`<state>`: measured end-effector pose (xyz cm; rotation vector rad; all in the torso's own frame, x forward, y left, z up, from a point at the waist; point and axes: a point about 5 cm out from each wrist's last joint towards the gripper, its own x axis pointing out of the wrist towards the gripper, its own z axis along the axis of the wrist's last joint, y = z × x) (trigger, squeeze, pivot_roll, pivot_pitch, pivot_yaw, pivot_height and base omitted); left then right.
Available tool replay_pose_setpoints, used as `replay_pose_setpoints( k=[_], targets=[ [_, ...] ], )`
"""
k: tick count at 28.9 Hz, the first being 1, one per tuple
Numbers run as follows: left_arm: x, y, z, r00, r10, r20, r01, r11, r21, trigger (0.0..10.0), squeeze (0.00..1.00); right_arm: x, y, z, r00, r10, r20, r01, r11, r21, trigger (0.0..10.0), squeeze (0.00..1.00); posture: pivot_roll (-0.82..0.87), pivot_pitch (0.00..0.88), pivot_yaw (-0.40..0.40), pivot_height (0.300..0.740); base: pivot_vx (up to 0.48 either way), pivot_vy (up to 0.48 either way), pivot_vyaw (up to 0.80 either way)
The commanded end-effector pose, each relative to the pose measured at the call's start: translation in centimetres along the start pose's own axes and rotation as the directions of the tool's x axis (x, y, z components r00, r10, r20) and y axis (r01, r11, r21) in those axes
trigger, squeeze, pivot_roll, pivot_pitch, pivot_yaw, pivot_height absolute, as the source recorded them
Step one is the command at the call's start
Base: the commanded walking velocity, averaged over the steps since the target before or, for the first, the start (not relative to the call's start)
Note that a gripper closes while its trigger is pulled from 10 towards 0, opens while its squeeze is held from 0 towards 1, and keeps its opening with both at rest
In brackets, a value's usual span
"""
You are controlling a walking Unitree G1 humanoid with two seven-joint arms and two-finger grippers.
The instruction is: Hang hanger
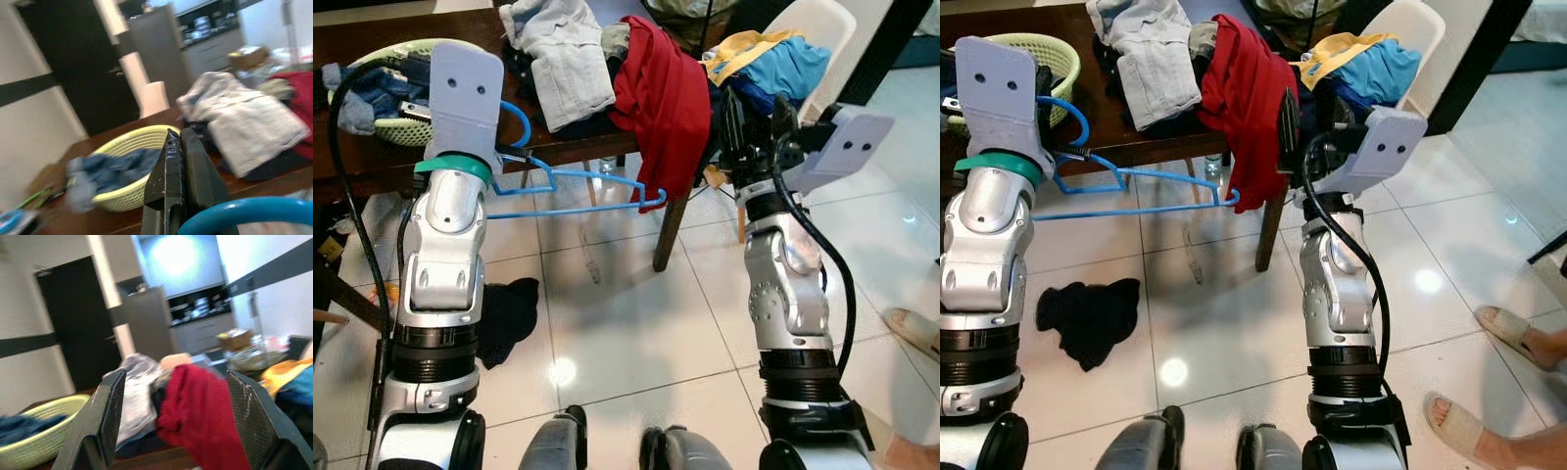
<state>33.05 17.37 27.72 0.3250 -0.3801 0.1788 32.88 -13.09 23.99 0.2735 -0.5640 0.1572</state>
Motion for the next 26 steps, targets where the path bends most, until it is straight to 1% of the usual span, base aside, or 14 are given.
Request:
replay_pose_setpoints(
  k=[1, 9, 14, 19, 22, 26],
  targets=[
    [-0.2, -0.2, -0.6, 1.0, -0.002, -0.026, 0.002, 1.0, 0.007, 10.0, 0.0, -0.6, -0.5, -0.8, 0.999, -0.016, -0.028, 0.016, 1.0, -0.01, 10.0, 0.0, 0.06, 0.083, 0.06, 0.733, 0.472, 0.0, 0.0],
    [-0.3, -0.3, -0.9, 1.0, -0.008, -0.03, 0.009, 1.0, 0.022, 10.0, 0.0, -1.1, -0.8, -1.5, 0.998, -0.021, -0.056, 0.02, 1.0, -0.022, 10.0, 0.0, 0.06, 0.085, 0.058, 0.733, 0.447, 0.0, 0.0],
    [-0.4, -0.5, -1.3, 0.999, -0.01, -0.049, 0.012, 0.999, 0.031, 10.0, 0.0, -1.4, -0.9, -2.0, 0.997, -0.022, -0.077, 0.02, 0.999, -0.03, 10.0, 0.0, 0.06, 0.086, 0.056, 0.733, 0.0, 0.0, 0.0],
    [-0.7, -1.0, -1.5, 0.998, -0.036, -0.059, 0.038, 0.999, 0.036, 10.0, 0.0, -1.8, -1.1, -2.6, 0.995, -0.028, -0.099, 0.024, 0.999, -0.039, 10.0, 0.0, 0.06, 0.088, 0.055, 0.733, 0.0, 0.0, 0.0],
    [-1.0, -1.6, -1.8, 0.995, -0.068, -0.074, 0.071, 0.997, 0.034, 10.0, 0.0, -2.4, -1.5, -3.5, 0.991, -0.04, -0.131, 0.034, 0.998, -0.052, 10.0, 0.0, 0.06, 0.09, 0.056, 0.733, 0.0, 0.0, 0.0],
    [-1.2, -2.0, -2.0, 0.992, -0.091, -0.085, 0.093, 0.995, 0.025, 10.0, 0.0, -2.8, -1.6, -4.1, 0.988, -0.043, -0.151, 0.035, 0.998, -0.06, 10.0, 0.0, 0.06, 0.09, 0.056, 0.733, 0.0, 0.0, 0.0]
  ],
)
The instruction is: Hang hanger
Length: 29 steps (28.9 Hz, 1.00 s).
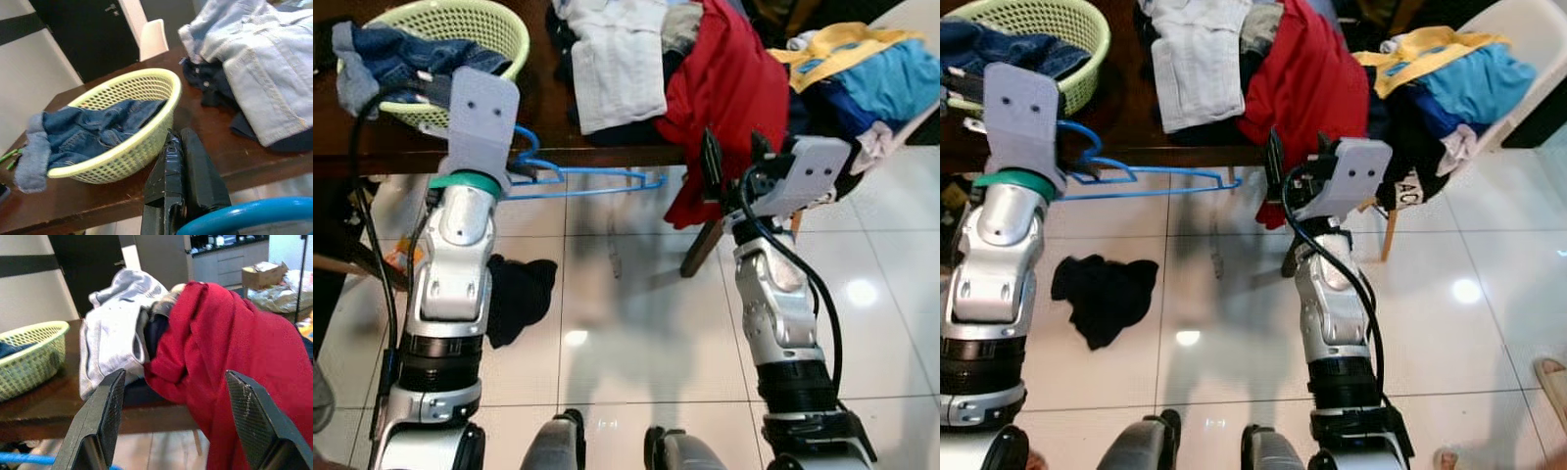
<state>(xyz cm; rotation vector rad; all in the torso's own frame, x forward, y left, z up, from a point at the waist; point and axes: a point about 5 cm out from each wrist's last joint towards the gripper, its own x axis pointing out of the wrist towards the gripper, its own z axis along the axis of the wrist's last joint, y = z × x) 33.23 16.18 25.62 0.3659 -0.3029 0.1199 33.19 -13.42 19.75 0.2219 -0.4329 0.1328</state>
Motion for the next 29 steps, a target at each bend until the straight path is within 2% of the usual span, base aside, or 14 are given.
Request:
replay_pose_setpoints(
  k=[1, 7, 10, 11, 14, 17, 19, 21, 23, 24, 25, 26, 27, 29],
  targets=[
    [-0.6, -0.7, -0.8, 0.999, -0.037, -0.034, 0.037, 0.999, -0.013, 10.0, 0.0, -0.9, -0.5, -1.2, 0.999, -0.011, -0.042, 0.01, 1.0, -0.017, 10.0, 0.0, 0.06, 0.089, 0.057, 0.733, 0.0, 0.0, 0.0],
    [-1.5, -2.0, -3.1, 0.987, -0.095, -0.129, 0.091, 0.995, -0.042, 10.0, 0.0, -2.0, -1.2, -3.3, 0.991, -0.027, -0.129, 0.022, 0.999, -0.044, 10.0, 0.0, 0.07, 0.085, 0.053, 0.733, 0.0, 0.0, 0.0],
    [-3.6, -3.4, -8.2, 0.938, -0.178, -0.296, 0.172, 0.984, -0.046, 10.0, 0.0, -3.8, -3.0, -6.0, 0.963, -0.089, -0.254, 0.064, 0.992, -0.107, 10.0, 0.0, 0.06, 0.079, 0.046, 0.733, 0.0, 0.0, 0.0],
    [-5.0, -4.3, -10.5, 0.903, -0.236, -0.359, 0.24, 0.97, -0.036, 10.0, 0.0, -5.1, -4.3, -7.5, 0.933, -0.131, -0.335, 0.09, 0.987, -0.137, 10.0, 0.0, 0.05, 0.072, 0.038, 0.733, 0.0, 0.0, 0.0],
    [-5.4, -4.5, -11.1, 0.892, -0.251, -0.376, 0.257, 0.966, -0.034, 10.0, 0.0, -5.5, -4.6, -7.9, 0.922, -0.141, -0.36, 0.093, 0.985, -0.148, 10.0, 0.0, 0.05, 0.072, 0.038, 0.733, 0.0, 0.0, 0.0],
    [-7.7, -5.9, -14.0, 0.835, -0.309, -0.455, 0.325, 0.945, -0.044, 10.0, 0.0, -8.1, -5.7, -9.9, 0.867, -0.164, -0.471, 0.091, 0.98, -0.174, 10.0, 0.0, 0.03, 0.056, 0.031, 0.733, 0.0, 0.0, 0.0],
    [-7.7, -5.9, -14.0, 0.835, -0.309, -0.455, 0.325, 0.945, -0.044, 10.0, 0.0, -8.1, -5.7, -9.9, 0.867, -0.164, -0.471, 0.091, 0.98, -0.174, 10.0, 0.0, 0.03, 0.056, 0.031, 0.733, 0.0, 0.0, 0.0],
    [-8.4, -6.2, -14.8, 0.816, -0.321, -0.481, 0.341, 0.939, -0.05, 10.0, 0.0, -9.1, -5.9, -10.6, 0.843, -0.168, -0.51, 0.083, 0.979, -0.186, 10.0, 0.0, 0.02, 0.052, 0.028, 0.733, 0.0, 0.0, 0.0],
    [-10.4, -6.8, -16.9, 0.783, -0.335, -0.524, 0.375, 0.926, -0.032, 10.0, 0.0, -11.6, -6.2, -12.5, 0.768, -0.169, -0.618, 0.046, 0.977, -0.209, 10.0, 0.0, 0.01, 0.041, 0.013, 0.733, 0.0, 0.0, 0.0],
    [-10.4, -6.8, -16.9, 0.783, -0.335, -0.524, 0.375, 0.926, -0.032, 10.0, 0.0, -11.6, -6.2, -12.5, 0.768, -0.169, -0.618, 0.046, 0.977, -0.209, 10.0, 0.0, 0.01, 0.041, 0.013, 0.733, 0.0, 0.0, 0.0],
    [-11.2, -7.1, -17.6, 0.764, -0.354, -0.539, 0.405, 0.914, -0.026, 10.0, 0.0, -12.7, -6.4, -13.3, 0.73, -0.174, -0.661, 0.032, 0.975, -0.221, 10.0, 0.0, 0.01, 0.039, 0.01, 0.733, 0.0, 0.0, 0.0],
    [-11.2, -7.1, -17.6, 0.764, -0.354, -0.539, 0.405, 0.914, -0.026, 10.0, 0.0, -12.7, -6.4, -13.3, 0.73, -0.174, -0.661, 0.032, 0.975, -0.221, 10.0, 0.0, 0.01, 0.039, 0.01, 0.733, 0.0, 0.0, 0.0],
    [-12.1, -7.5, -18.4, 0.737, -0.373, -0.564, 0.448, 0.894, -0.006, 10.0, 0.0, -13.7, -6.7, -13.9, 0.693, -0.185, -0.696, 0.017, 0.97, -0.241, 10.0, 0.0, 0.0, 0.035, 0.003, 0.733, 0.0, 0.0, 0.0],
    [-12.6, -7.7, -18.9, 0.719, -0.385, -0.579, 0.476, 0.879, 0.007, 10.0, 0.0, -14.2, -7.0, -14.2, 0.673, -0.194, -0.714, 0.009, 0.967, -0.254, 10.0, 0.0, 0.0, 0.035, 0.003, 0.733, 0.0, 0.0, 0.0]
  ],
)
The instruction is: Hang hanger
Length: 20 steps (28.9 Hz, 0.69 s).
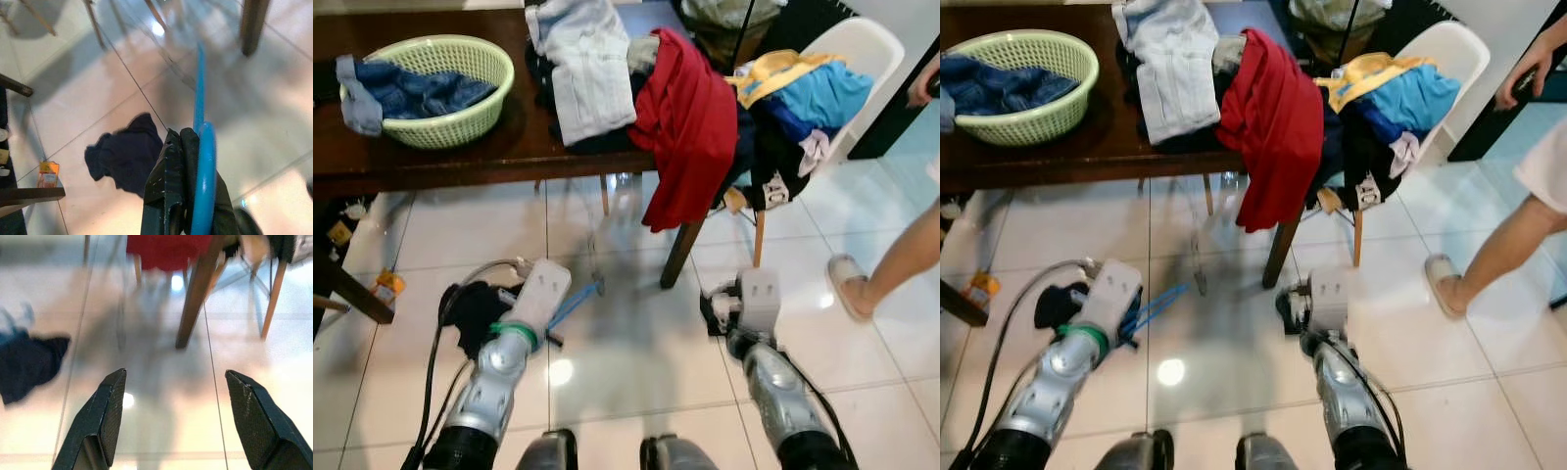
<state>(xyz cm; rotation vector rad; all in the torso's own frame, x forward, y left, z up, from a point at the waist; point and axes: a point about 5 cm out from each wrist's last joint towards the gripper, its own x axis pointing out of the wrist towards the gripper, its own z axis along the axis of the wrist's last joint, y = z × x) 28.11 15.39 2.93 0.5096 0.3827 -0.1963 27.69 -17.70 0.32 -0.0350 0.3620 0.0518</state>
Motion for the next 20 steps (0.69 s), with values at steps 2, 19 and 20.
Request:
replay_pose_setpoints(
  k=[2, 19, 20],
  targets=[
    [-0.2, -1.0, -1.3, 0.998, -0.048, -0.03, 0.049, 0.998, 0.025, 10.0, 0.0, -0.3, -0.5, -1.3, 0.998, -0.02, -0.061, 0.018, 0.999, -0.032, 10.0, 0.0, 0.0, 0.028, -0.003, 0.733, 0.0, 0.0, 0.0],
    [-0.6, -1.3, -5.8, 0.988, -0.014, -0.155, 0.014, 1.0, -0.004, 10.0, 0.0, -0.9, 0.9, -3.8, 0.988, 0.032, -0.154, -0.036, 0.999, -0.027, 10.0, 0.0, 0.0, 0.041, -0.004, 0.733, 0.0, 0.0, 0.0],
    [-0.5, -1.4, -5.8, 0.988, -0.014, -0.153, 0.012, 1.0, -0.011, 10.0, 0.0, -0.9, 0.7, -3.7, 0.988, 0.036, -0.151, -0.042, 0.998, -0.04, 10.0, 0.0, -0.01, 0.045, -0.004, 0.733, 0.0, 0.0, 0.0]
  ],
)
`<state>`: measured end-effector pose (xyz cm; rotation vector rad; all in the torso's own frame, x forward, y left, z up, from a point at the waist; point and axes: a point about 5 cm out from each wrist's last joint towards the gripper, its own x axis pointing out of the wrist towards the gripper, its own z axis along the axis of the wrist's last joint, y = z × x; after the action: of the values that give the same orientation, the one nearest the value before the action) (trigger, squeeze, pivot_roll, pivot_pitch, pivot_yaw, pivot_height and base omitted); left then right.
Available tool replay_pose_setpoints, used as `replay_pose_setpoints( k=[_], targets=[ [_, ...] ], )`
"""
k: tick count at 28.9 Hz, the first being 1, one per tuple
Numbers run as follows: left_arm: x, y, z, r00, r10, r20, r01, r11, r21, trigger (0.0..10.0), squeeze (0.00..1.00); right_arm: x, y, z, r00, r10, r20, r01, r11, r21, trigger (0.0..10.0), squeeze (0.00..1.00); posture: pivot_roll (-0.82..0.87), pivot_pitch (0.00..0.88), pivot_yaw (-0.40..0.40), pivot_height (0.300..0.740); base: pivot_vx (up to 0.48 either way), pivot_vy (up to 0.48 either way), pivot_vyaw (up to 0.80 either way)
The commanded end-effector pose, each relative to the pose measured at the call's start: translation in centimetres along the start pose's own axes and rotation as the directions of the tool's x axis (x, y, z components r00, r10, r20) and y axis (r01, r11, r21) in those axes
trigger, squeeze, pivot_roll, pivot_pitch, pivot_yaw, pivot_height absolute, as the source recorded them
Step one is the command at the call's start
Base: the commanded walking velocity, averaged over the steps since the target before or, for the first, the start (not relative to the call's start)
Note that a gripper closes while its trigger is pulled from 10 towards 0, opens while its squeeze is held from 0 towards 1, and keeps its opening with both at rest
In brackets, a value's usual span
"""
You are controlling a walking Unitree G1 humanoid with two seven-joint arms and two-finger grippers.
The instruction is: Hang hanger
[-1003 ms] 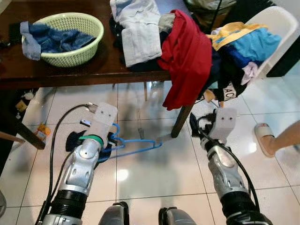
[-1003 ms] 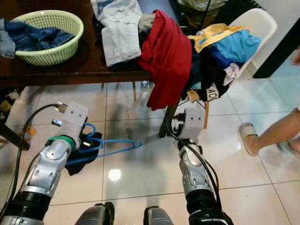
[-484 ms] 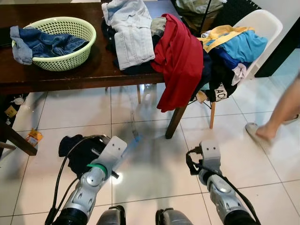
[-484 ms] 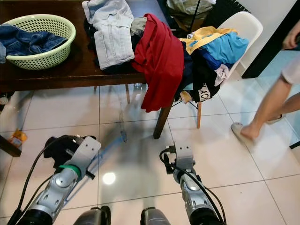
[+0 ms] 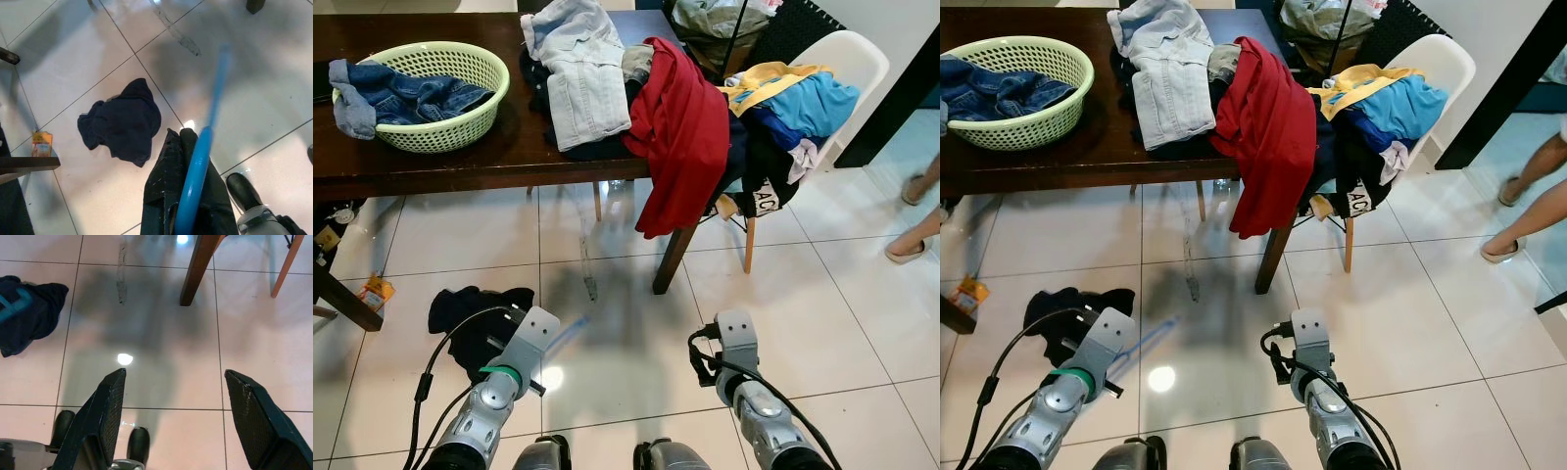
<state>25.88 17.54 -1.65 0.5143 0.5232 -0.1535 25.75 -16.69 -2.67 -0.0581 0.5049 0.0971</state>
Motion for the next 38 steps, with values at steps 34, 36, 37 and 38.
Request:
replay_pose_setpoints(
  k=[34, 36, 37, 38],
  targets=[
    [0.6, -0.3, 1.2, 0.992, 0.023, 0.128, -0.023, 1.0, -0.005, 10.0, 0.0, 0.1, -0.6, 0.1, 1.0, 0.003, 0.02, -0.003, 1.0, -0.008, 10.0, 0.0, 0.0, 0.044, -0.015, 0.733, 0.0, 0.0, 0.0],
    [0.4, 0.0, 3.6, 0.963, 0.046, 0.265, -0.05, 0.999, 0.01, 10.0, 0.0, 0.2, -0.4, 0.7, 0.998, 0.013, 0.056, -0.012, 1.0, -0.004, 10.0, 0.0, 0.01, 0.044, -0.016, 0.733, 0.0, 0.0, 0.0],
    [0.2, 0.1, 4.8, 0.944, 0.051, 0.327, -0.062, 0.998, 0.025, 10.0, 0.0, 0.3, -0.3, 1.1, 0.997, 0.016, 0.076, -0.016, 1.0, 0.002, 10.0, 0.0, 0.02, 0.044, -0.016, 0.733, 0.0, 0.0, 0.0],
    [0.2, 0.1, 4.8, 0.944, 0.051, 0.327, -0.062, 0.998, 0.025, 10.0, 0.0, 0.3, -0.3, 1.1, 0.997, 0.016, 0.076, -0.016, 1.0, 0.002, 10.0, 0.0, 0.02, 0.044, -0.016, 0.733, 0.0, 0.0, 0.0]
  ],
)
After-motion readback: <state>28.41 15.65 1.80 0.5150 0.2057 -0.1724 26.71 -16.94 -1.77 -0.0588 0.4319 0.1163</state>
